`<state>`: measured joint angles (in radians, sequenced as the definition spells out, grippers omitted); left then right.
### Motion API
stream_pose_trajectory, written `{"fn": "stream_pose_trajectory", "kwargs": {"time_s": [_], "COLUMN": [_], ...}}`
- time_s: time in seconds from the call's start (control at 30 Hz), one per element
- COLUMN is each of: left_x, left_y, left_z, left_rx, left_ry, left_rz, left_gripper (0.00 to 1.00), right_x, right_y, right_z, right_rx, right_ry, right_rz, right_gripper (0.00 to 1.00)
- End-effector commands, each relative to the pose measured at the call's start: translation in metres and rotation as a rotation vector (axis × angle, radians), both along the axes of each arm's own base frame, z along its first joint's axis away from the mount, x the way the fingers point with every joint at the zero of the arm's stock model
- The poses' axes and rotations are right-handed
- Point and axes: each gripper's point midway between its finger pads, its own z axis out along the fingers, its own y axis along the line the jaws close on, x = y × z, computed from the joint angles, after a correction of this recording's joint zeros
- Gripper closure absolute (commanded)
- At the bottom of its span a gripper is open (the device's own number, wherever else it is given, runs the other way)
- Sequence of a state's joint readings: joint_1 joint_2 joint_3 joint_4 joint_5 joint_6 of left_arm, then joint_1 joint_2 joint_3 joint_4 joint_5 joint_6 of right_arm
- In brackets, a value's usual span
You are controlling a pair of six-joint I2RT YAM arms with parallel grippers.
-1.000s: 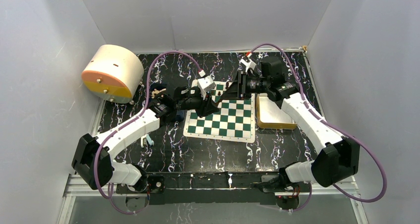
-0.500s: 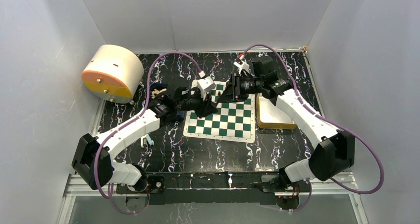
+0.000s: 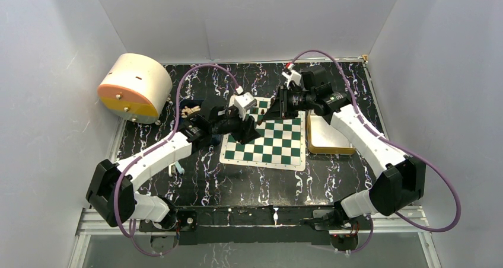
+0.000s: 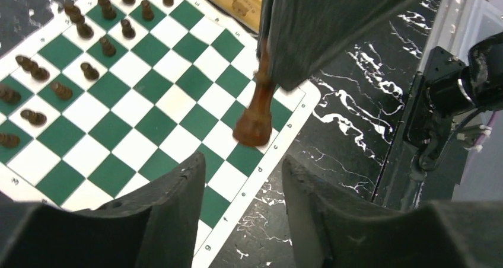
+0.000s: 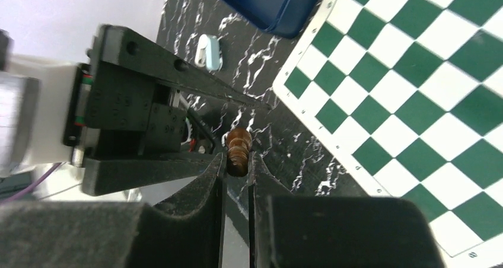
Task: Set up the chess pieces on the board
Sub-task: Place the chess piece on the chessboard.
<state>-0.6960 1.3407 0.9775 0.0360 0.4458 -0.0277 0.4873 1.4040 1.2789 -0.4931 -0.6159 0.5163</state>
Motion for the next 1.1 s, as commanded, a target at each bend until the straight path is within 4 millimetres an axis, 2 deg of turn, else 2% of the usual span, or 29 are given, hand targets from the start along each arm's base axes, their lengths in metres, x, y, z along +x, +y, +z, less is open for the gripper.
{"fn": "stream_pose_trajectory", "kwargs": {"time_s": [0.0, 0.17, 0.2, 0.23, 0.27, 0.4, 0.53, 0.67, 0.87, 1.07], "left_x": [-0.002, -0.005, -0.004, -0.003, -0.006, -0.011, -0.010, -0.002, 0.005, 0.005], "left_y": [0.018, 0.035, 0.040, 0.044, 0.051, 0.072, 0.098, 0.118, 0.135, 0.141], "left_z": [-0.016, -0.030, -0.032, -0.033, -0.039, -0.048, -0.044, -0.032, -0.018, -0.008], "left_rx": [0.053, 0.088, 0.096, 0.101, 0.126, 0.198, 0.250, 0.254, 0.269, 0.251], "left_ry": [0.009, 0.006, 0.002, -0.004, 0.007, -0.040, -0.130, -0.217, -0.281, -0.315], "left_rz": [0.065, 0.132, 0.149, 0.170, 0.188, 0.206, 0.277, 0.376, 0.460, 0.485], "left_gripper": [0.48, 0.34, 0.26, 0.11, 0.09, 0.09, 0.09, 0.09, 0.09, 0.09], "right_x": [0.033, 0.068, 0.074, 0.082, 0.089, 0.116, 0.139, 0.162, 0.192, 0.209], "right_y": [-0.010, -0.027, -0.030, -0.030, -0.032, -0.033, -0.027, -0.010, -0.001, 0.007], "right_z": [0.022, 0.007, 0.003, 0.002, -0.002, -0.020, -0.039, -0.061, -0.089, -0.109], "right_rx": [-0.076, -0.261, -0.304, -0.342, -0.387, -0.532, -0.641, -0.698, -0.781, -0.811], "right_ry": [-0.153, -0.227, -0.237, -0.258, -0.274, -0.324, -0.361, -0.366, -0.364, -0.367], "right_rz": [-0.108, -0.219, -0.231, -0.241, -0.250, -0.273, -0.271, -0.255, -0.275, -0.283], "right_gripper": [0.88, 0.89, 0.89, 0.88, 0.88, 0.88, 0.87, 0.87, 0.87, 0.87]}}
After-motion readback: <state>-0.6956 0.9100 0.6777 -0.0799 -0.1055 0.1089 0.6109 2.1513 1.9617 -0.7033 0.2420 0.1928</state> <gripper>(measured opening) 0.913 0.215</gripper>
